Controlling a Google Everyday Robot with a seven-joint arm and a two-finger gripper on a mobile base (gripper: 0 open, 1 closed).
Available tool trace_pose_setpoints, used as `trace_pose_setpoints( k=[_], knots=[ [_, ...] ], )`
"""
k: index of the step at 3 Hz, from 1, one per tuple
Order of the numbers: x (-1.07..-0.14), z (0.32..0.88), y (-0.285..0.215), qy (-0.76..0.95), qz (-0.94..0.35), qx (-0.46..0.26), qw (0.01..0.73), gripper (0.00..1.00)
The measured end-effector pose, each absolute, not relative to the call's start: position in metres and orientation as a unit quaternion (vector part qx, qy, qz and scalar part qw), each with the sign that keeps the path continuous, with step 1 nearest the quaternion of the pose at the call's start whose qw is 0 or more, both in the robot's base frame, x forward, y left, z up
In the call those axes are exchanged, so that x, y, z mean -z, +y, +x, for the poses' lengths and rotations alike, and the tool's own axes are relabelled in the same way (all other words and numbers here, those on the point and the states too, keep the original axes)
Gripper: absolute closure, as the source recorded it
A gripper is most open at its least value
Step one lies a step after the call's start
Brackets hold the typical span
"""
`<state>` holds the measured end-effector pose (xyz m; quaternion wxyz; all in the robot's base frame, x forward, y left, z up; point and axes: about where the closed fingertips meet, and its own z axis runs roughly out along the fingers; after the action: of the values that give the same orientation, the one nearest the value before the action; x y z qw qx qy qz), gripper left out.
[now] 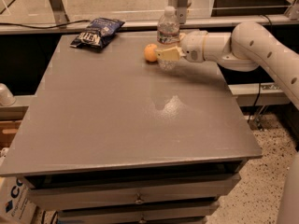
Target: Move water bottle near orange
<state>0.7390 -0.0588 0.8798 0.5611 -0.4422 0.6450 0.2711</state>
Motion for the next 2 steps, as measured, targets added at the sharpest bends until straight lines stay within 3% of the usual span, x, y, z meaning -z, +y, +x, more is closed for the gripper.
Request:
trace_pose_setpoints(
  k=[1,2],
  knots=[
    [-0.8743,0.7391,-0.0613,0.648,-0.450,-0.268,0.553,1.00],
    [-0.8719,0.7384,-0.0647,0.651,-0.454,-0.265,0.548,0.84]
  ],
)
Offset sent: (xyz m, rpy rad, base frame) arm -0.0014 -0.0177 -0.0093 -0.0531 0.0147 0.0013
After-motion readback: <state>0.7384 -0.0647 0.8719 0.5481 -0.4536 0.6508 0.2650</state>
